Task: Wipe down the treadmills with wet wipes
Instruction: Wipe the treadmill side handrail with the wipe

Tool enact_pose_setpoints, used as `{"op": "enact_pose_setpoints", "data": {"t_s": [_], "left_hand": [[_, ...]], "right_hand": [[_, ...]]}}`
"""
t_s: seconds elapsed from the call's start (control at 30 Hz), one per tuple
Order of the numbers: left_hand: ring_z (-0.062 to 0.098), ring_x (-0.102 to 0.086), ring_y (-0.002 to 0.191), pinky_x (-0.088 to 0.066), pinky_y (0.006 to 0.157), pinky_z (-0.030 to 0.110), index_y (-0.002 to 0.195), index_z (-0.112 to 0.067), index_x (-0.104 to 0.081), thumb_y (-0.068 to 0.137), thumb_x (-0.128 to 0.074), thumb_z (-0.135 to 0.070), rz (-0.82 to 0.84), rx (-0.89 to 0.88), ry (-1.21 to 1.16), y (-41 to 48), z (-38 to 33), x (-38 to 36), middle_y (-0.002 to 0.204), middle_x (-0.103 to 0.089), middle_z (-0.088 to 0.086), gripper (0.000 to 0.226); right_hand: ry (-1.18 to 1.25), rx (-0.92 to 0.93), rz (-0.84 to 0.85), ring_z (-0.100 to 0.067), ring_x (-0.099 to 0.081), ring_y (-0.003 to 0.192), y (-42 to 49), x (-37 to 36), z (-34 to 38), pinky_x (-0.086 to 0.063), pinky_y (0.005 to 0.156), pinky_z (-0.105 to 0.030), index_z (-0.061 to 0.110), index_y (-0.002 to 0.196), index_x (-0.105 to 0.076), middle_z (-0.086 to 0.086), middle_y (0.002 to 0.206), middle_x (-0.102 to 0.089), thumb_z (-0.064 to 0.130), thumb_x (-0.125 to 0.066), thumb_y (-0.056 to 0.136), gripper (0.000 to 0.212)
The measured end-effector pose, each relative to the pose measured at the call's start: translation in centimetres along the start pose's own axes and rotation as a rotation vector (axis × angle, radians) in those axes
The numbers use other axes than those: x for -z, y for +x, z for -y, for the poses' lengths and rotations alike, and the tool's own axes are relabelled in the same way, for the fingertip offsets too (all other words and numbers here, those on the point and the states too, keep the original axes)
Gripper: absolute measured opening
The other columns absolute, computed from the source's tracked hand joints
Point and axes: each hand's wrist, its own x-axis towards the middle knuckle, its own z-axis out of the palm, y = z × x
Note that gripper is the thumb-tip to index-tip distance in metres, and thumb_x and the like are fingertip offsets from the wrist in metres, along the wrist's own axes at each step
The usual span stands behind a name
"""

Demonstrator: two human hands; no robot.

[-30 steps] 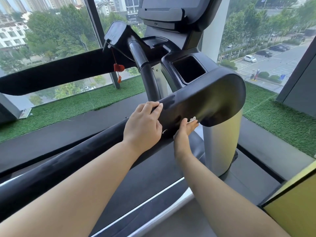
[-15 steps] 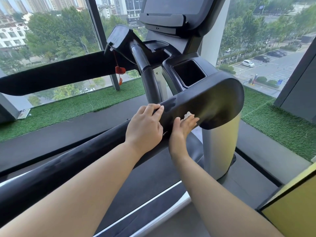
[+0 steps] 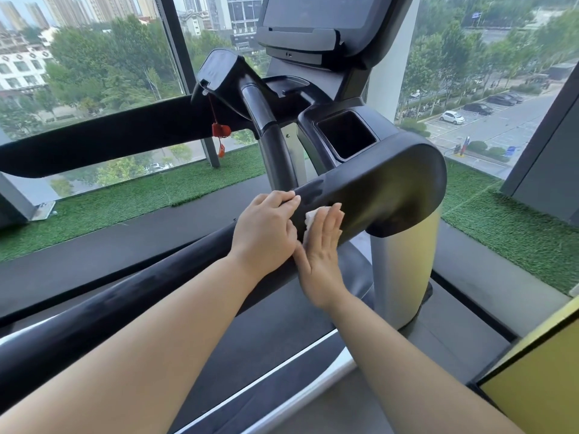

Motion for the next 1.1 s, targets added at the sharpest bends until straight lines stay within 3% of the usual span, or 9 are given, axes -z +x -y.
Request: {"op": "enact_pose_setpoints", "data": {"t_s": [0.1, 0.23, 0.43, 0.57, 0.67, 0.83, 0.93, 1.0, 1.1], "left_hand": [[0.023, -0.047, 0.121, -0.032, 0.1, 0.025, 0.131, -0.013, -0.057, 0.089, -0.05, -0.006, 0.017, -0.009, -0.017, 0.1, 0.2, 0.2, 0.134, -0.055, -0.002, 0.043], [0.022, -0.046, 0.123, -0.032, 0.102, 0.025, 0.131, -0.013, -0.057, 0.089, -0.047, -0.006, 0.027, -0.006, -0.044, 0.2, 0.4, 0.3, 0.135, -0.055, -0.003, 0.043], [0.018, -0.042, 0.125, -0.027, 0.103, 0.02, 0.134, -0.016, -0.054, 0.091, -0.046, -0.008, 0.032, 0.001, -0.035, 0.1, 0.2, 0.3, 0.138, -0.051, -0.006, 0.044], [0.02, -0.043, 0.125, -0.029, 0.102, 0.022, 0.133, -0.014, -0.055, 0.091, -0.046, -0.006, 0.042, -0.007, -0.056, 0.1, 0.3, 0.4, 0.137, -0.052, -0.004, 0.044], [0.018, -0.042, 0.126, -0.026, 0.103, 0.02, 0.134, -0.016, -0.054, 0.092, -0.045, -0.006, 0.051, -0.005, -0.053, 0.1, 0.3, 0.5, 0.139, -0.051, -0.005, 0.044], [0.018, -0.04, 0.129, -0.022, 0.105, 0.018, 0.134, -0.015, -0.053, 0.092, -0.044, -0.005, 0.066, -0.015, -0.043, 0.2, 0.3, 0.7, 0.142, -0.048, -0.004, 0.044], [0.019, -0.035, 0.135, -0.016, 0.109, 0.016, 0.135, -0.011, -0.051, 0.093, -0.043, -0.003, 0.109, -0.042, -0.09, 0.0, 0.5, 1.0, 0.144, -0.045, -0.001, 0.044], [0.023, -0.041, 0.131, -0.025, 0.109, 0.023, 0.13, -0.007, -0.056, 0.092, -0.042, -0.006, 0.079, -0.044, -0.088, -0.7, 0.8, 1.3, 0.138, -0.052, 0.003, 0.041], [0.029, -0.058, 0.107, -0.044, 0.092, 0.032, 0.112, -0.005, -0.069, 0.085, -0.038, -0.016, -0.083, -0.067, -0.018, -2.1, 1.7, 1.3, 0.114, -0.066, 0.006, 0.043]], "right_hand": [[-0.093, 0.063, 0.031, -0.003, 0.041, 0.132, 0.4, 1.0, -1.5, 0.025, 0.108, -0.02, 0.031, 0.135, 0.029, 0.012, 0.141, 0.04, 0.07, -0.005, 0.088, 0.069], [-0.012, -0.102, -0.045, -0.002, 0.04, 0.13, 2.6, 2.5, -1.0, 0.024, 0.111, -0.026, 0.028, 0.137, 0.026, 0.012, 0.141, 0.04, 0.052, -0.02, 0.097, 0.066], [-0.2, 0.05, 0.048, -0.013, 0.039, 0.135, 0.2, 0.3, 0.2, 0.029, 0.108, -0.026, 0.022, 0.136, 0.033, 0.005, 0.142, 0.043, 0.071, 0.004, 0.086, 0.075], [-0.154, -0.013, 0.031, -0.002, 0.043, 0.129, 1.6, 2.1, -1.2, 0.028, 0.108, -0.025, 0.032, 0.134, 0.031, 0.014, 0.14, 0.041, 0.063, -0.007, 0.09, 0.066], [-0.025, -0.128, -0.026, -0.002, 0.041, 0.129, 2.2, 2.3, -0.5, 0.025, 0.111, -0.028, 0.027, 0.136, 0.028, 0.013, 0.141, 0.04, 0.057, -0.015, 0.09, 0.07], [-0.258, 0.085, 0.082, -0.01, 0.04, 0.134, -0.1, 0.5, -0.9, 0.028, 0.108, -0.024, 0.018, 0.138, 0.028, 0.004, 0.143, 0.04, 0.072, 0.006, 0.084, 0.079], [-0.245, 0.005, 0.055, -0.005, 0.046, 0.128, 1.2, 2.2, -2.4, 0.03, 0.106, -0.022, 0.023, 0.136, 0.029, 0.009, 0.141, 0.041, 0.072, 0.001, 0.082, 0.078], [-0.162, -0.098, -0.006, -0.004, 0.045, 0.127, 2.0, 2.8, -2.5, 0.028, 0.107, -0.021, 0.023, 0.137, 0.028, 0.009, 0.142, 0.04, 0.068, -0.007, 0.082, 0.079], [-0.081, -0.056, -0.011, -0.009, 0.042, 0.132, 1.0, 1.2, -0.9, 0.027, 0.107, -0.019, 0.021, 0.137, 0.03, 0.005, 0.143, 0.041, 0.072, -0.009, 0.085, 0.083]]}}
